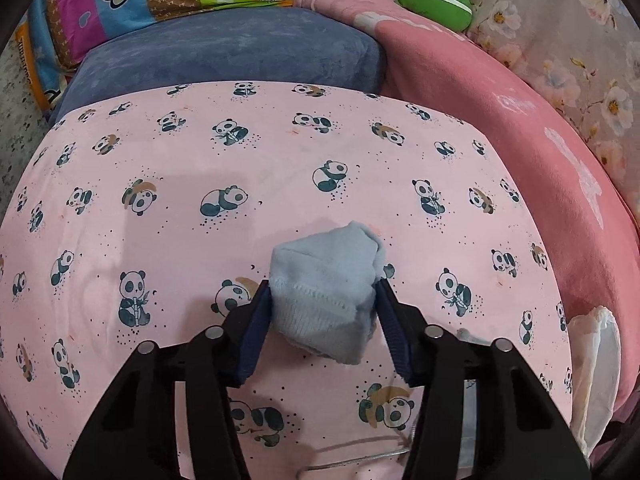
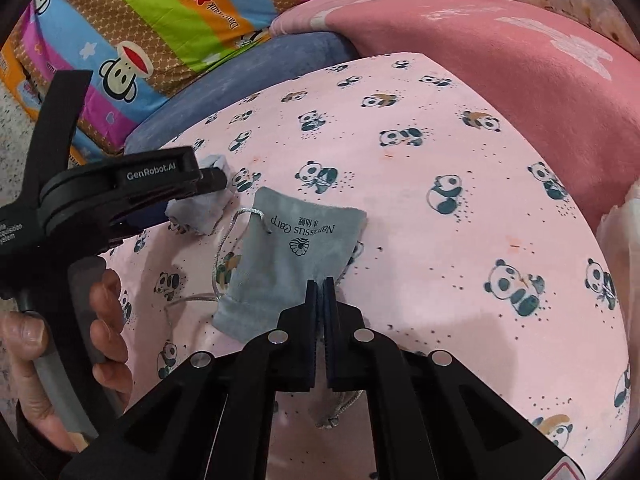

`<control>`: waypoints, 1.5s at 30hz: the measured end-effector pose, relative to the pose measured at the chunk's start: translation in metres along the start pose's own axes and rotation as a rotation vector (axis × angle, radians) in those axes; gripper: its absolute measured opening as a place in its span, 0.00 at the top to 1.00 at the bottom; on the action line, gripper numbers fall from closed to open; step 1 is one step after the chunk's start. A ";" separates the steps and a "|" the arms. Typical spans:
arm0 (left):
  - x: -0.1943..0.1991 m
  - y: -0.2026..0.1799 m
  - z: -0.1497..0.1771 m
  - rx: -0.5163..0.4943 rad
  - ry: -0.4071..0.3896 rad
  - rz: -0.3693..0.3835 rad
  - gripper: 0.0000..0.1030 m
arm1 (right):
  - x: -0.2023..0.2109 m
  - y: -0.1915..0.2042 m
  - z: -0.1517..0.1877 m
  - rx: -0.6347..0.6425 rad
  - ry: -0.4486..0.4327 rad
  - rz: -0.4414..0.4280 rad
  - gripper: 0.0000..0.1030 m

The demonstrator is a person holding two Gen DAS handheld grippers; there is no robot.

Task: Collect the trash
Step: 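Grasp the light blue sock with the left tool while the right tool grasps the grey-blue drawstring bag, then carry the sock and drawstring bag over the bin and open both tools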

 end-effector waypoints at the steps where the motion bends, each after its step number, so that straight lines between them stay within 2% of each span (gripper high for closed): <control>1: 0.001 -0.001 0.001 -0.004 -0.003 -0.005 0.59 | 0.005 -0.006 0.002 -0.014 -0.008 0.005 0.96; 2: 0.003 -0.002 0.003 -0.006 -0.003 -0.004 0.63 | 0.006 -0.008 0.001 -0.018 -0.009 0.005 0.96; 5: 0.011 -0.008 0.010 -0.006 0.002 0.009 0.67 | 0.017 -0.019 0.002 -0.035 -0.023 0.012 0.96; 19: 0.073 -0.060 0.048 -0.061 -0.038 0.033 0.67 | 0.094 -0.050 -0.009 -0.075 -0.162 0.001 0.96; 29: 0.115 -0.124 0.073 -0.153 -0.087 0.073 0.67 | 0.174 -0.075 -0.013 -0.108 -0.289 0.014 0.96; 36: 0.134 -0.171 0.090 -0.226 -0.107 0.111 0.67 | 0.230 -0.112 -0.012 -0.145 -0.368 0.048 0.96; 45: 0.145 -0.226 0.112 -0.317 -0.109 0.155 0.67 | 0.273 -0.158 -0.008 -0.196 -0.421 0.092 0.96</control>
Point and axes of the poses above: each gripper's, at about its wrist camera, not at the fingertips, and x roughly against the way its jaws point, y to its left, z to its underside, the point moved 7 cm from there along -x, roughly the way its jaws point, and after that the axes turned 5 degrees about x, right-handed, at the moved point
